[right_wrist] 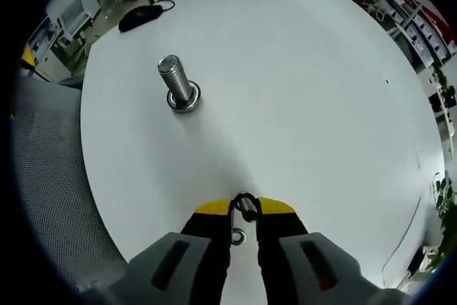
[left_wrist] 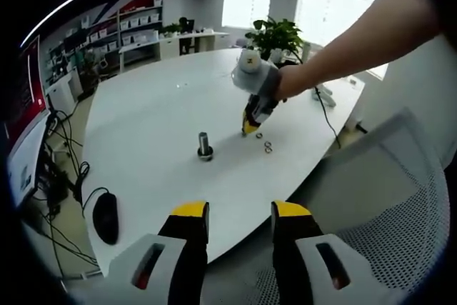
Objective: Place the washer onto the threaded stud by aligning its center hole with the stud, sliding it down to the base, and recovering from edge contact or off-axis alignment until the washer reaches the visible bottom stop.
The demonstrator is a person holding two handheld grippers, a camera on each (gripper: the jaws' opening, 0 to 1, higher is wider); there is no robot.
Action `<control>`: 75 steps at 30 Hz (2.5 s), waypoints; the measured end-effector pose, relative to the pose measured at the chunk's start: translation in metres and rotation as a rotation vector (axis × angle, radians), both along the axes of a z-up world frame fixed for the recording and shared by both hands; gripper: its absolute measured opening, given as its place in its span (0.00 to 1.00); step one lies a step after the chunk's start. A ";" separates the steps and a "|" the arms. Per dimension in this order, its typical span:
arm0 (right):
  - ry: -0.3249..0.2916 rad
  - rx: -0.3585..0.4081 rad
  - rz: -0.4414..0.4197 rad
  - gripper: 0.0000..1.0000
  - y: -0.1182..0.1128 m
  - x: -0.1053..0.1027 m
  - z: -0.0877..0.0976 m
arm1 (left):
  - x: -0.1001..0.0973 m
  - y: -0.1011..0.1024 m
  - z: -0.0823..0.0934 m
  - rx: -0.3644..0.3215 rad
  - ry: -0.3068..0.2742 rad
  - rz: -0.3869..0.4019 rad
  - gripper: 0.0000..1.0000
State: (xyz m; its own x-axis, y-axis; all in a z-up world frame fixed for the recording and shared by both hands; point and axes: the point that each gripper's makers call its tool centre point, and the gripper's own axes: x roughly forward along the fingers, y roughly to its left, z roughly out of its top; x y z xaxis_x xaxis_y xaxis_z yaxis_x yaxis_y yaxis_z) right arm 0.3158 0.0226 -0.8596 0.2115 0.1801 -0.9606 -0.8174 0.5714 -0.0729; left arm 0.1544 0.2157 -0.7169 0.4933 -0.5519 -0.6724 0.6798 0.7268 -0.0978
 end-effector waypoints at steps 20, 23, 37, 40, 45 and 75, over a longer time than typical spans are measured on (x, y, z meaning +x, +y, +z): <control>-0.022 0.006 -0.061 0.20 -0.004 -0.006 -0.001 | 0.001 0.002 0.001 0.007 -0.012 0.008 0.33; -0.022 0.002 -0.072 0.21 -0.010 -0.012 0.002 | 0.001 0.001 0.003 0.006 -0.021 0.008 0.33; -0.002 -0.003 -0.186 0.22 -0.045 -0.039 0.002 | 0.000 -0.001 0.003 0.005 -0.024 -0.009 0.33; 0.001 0.013 -0.205 0.23 -0.042 -0.041 0.003 | 0.000 0.000 0.003 0.006 -0.026 -0.010 0.33; -0.004 0.027 -0.209 0.24 -0.034 -0.034 -0.001 | 0.000 0.000 0.002 0.008 -0.024 -0.009 0.33; 0.093 -0.025 -0.117 0.17 -0.029 -0.029 -0.008 | 0.000 0.000 0.001 0.013 -0.017 -0.011 0.33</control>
State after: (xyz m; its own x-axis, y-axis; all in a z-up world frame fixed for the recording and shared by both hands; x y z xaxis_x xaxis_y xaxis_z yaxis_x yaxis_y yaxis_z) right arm 0.2868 -0.0063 -0.8676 0.1399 0.1348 -0.9810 -0.7491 0.6623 -0.0158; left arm 0.1540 0.2159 -0.7161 0.4990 -0.5487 -0.6708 0.6890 0.7206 -0.0768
